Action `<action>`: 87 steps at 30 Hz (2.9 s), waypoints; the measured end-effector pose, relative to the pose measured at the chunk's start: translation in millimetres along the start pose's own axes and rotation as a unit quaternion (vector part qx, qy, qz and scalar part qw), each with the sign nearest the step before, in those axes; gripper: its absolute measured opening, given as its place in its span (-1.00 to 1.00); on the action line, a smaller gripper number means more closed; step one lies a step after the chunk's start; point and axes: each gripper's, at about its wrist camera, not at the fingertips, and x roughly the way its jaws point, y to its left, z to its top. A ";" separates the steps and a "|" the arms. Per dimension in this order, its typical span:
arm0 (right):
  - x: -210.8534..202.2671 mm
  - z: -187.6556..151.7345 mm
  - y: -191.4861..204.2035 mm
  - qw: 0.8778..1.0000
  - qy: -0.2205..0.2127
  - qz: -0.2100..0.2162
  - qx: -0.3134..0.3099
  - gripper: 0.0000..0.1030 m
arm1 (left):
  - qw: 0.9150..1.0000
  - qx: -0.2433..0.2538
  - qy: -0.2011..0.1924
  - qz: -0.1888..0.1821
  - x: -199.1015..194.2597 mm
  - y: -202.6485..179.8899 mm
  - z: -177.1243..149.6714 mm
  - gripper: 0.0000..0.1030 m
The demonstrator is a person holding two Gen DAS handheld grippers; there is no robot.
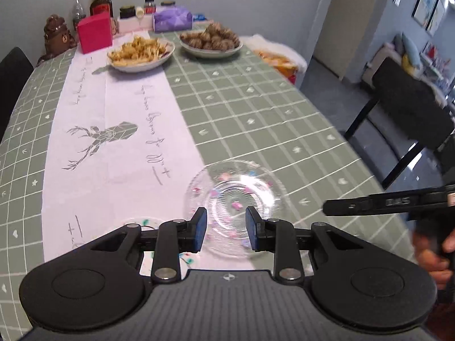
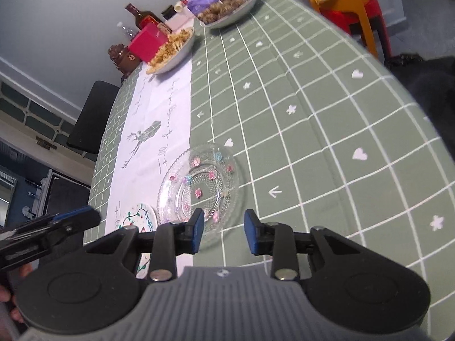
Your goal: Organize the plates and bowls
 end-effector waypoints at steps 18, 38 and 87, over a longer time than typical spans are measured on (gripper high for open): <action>68.9 19.3 -2.1 0.998 0.041 -0.050 0.010 -0.53 | 0.996 -0.058 0.060 -0.002 103.2 55.9 9.4 -0.36; 69.3 22.2 0.3 0.998 0.032 -0.042 0.030 -0.90 | 0.996 -0.072 0.050 0.004 97.8 43.4 10.8 -0.72; -117.2 -83.7 -80.6 0.998 -0.017 -0.062 -0.012 -0.90 | 0.984 -0.168 -0.008 -0.060 -27.9 -131.7 -142.2 -0.75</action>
